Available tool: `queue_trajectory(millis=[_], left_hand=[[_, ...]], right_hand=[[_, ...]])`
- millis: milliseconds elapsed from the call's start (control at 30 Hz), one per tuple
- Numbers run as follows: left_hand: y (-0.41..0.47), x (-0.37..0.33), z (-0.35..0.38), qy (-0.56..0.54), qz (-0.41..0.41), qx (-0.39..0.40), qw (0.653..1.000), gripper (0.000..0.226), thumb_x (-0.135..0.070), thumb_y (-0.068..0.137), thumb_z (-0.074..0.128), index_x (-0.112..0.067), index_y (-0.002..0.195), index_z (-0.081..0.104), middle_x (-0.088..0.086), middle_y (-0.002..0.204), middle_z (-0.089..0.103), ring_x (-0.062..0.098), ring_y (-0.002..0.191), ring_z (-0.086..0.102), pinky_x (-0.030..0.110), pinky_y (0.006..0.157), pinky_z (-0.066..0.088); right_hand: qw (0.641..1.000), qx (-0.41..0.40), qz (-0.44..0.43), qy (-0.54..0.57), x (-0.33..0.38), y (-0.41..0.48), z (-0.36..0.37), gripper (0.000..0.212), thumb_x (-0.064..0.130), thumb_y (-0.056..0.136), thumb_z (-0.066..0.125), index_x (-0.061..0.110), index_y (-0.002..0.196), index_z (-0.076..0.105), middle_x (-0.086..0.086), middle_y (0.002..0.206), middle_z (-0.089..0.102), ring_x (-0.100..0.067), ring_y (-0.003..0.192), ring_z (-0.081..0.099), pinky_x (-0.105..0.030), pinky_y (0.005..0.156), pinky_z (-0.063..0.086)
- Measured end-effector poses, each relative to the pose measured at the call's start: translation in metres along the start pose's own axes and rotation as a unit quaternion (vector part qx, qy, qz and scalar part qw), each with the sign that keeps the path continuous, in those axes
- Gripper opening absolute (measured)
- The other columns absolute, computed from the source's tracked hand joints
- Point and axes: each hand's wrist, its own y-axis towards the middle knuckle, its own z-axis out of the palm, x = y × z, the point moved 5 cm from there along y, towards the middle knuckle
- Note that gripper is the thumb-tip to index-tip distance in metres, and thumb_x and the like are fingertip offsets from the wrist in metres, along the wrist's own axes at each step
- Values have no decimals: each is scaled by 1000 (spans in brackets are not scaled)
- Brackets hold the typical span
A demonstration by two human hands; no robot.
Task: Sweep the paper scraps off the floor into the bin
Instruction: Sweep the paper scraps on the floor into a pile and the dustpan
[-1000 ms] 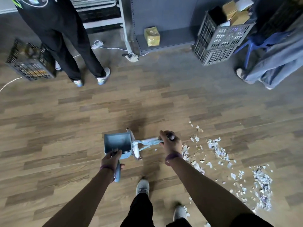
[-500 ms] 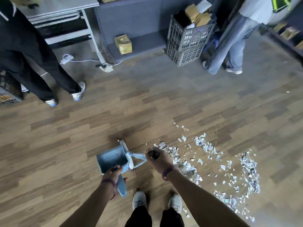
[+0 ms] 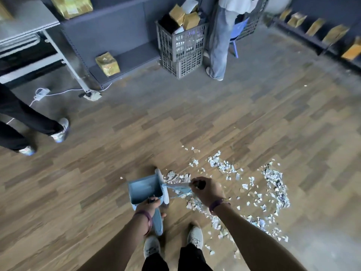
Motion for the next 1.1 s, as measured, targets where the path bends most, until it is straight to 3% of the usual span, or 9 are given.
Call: queue_trajectory(millis=[167, 333, 433, 533, 633, 700, 833, 933, 1100], left_hand=[[-14, 3, 94, 43, 11, 63, 997, 10, -4, 90, 59, -8, 96, 52, 9, 86, 53, 28, 65, 56, 29, 39, 53], [-20, 6, 145, 50, 0, 70, 996, 21, -13, 92, 59, -8, 110, 49, 15, 108, 52, 29, 67, 56, 24, 34, 49], [-17, 0, 146, -1, -8, 54, 999, 18, -19, 93, 59, -4, 98, 51, 18, 85, 57, 25, 55, 56, 20, 32, 46], [-9, -20, 125, -21, 20, 16, 999, 16, -20, 96, 52, -4, 98, 48, 13, 53, 59, 17, 32, 55, 16, 30, 40], [-8, -37, 91, -31, 39, -27, 998, 15, -17, 98, 47, -2, 95, 48, 12, 66, 55, 22, 44, 55, 18, 42, 45], [-12, -47, 60, -36, 64, -69, 995, 15, -13, 96, 50, -4, 84, 51, 11, 69, 51, 18, 33, 54, 14, 31, 39], [-14, -66, -9, -73, 137, -153, 976, 16, -10, 90, 58, -9, 75, 53, 11, 62, 47, 10, 17, 37, 12, 25, 31], [-10, -82, -66, -115, 153, -184, 964, 23, -8, 90, 58, -13, 70, 50, 11, 66, 47, 9, 16, 37, 13, 24, 31], [8, -112, -159, -145, 154, -204, 956, 1, -6, 89, 59, -7, 90, 58, 11, 73, 53, 16, 32, 51, 13, 26, 35]], right_hand=[[997, -56, 56, 8, -72, 1, -70, 24, 47, 78, 65, 37, 99, 71, 4, 86, 73, -20, 79, 68, -30, 68, 57], [989, -92, 69, 88, -106, -1, -109, 12, 26, 78, 71, 31, 88, 74, 5, 81, 72, -15, 77, 65, -19, 65, 44], [986, -109, 49, 114, -104, 0, -115, 12, 19, 77, 73, 30, 80, 72, 8, 74, 68, -12, 73, 62, -11, 57, 39], [985, -127, 21, 113, -83, 4, -113, 8, 17, 77, 73, 23, 83, 75, 10, 71, 65, -8, 72, 59, -1, 55, 35], [983, -123, 5, 139, -54, 11, -106, 10, 14, 76, 73, 21, 84, 75, 2, 76, 70, -12, 76, 62, -13, 63, 43], [982, -108, -9, 152, -32, 20, -94, 12, 13, 76, 73, 23, 83, 75, 5, 76, 71, -12, 78, 64, -22, 70, 48], [983, -69, -52, 160, 31, 34, -59, 25, 12, 76, 70, 36, 68, 65, 22, 59, 63, 5, 63, 59, -10, 58, 41], [982, -45, -73, 166, 82, 43, -21, 24, 14, 76, 71, 36, 68, 64, 22, 60, 63, -1, 67, 58, -13, 61, 41], [981, -24, -87, 174, 167, 53, 56, 8, 18, 78, 70, 26, 78, 70, 10, 64, 62, 0, 66, 53, 0, 56, 34]])
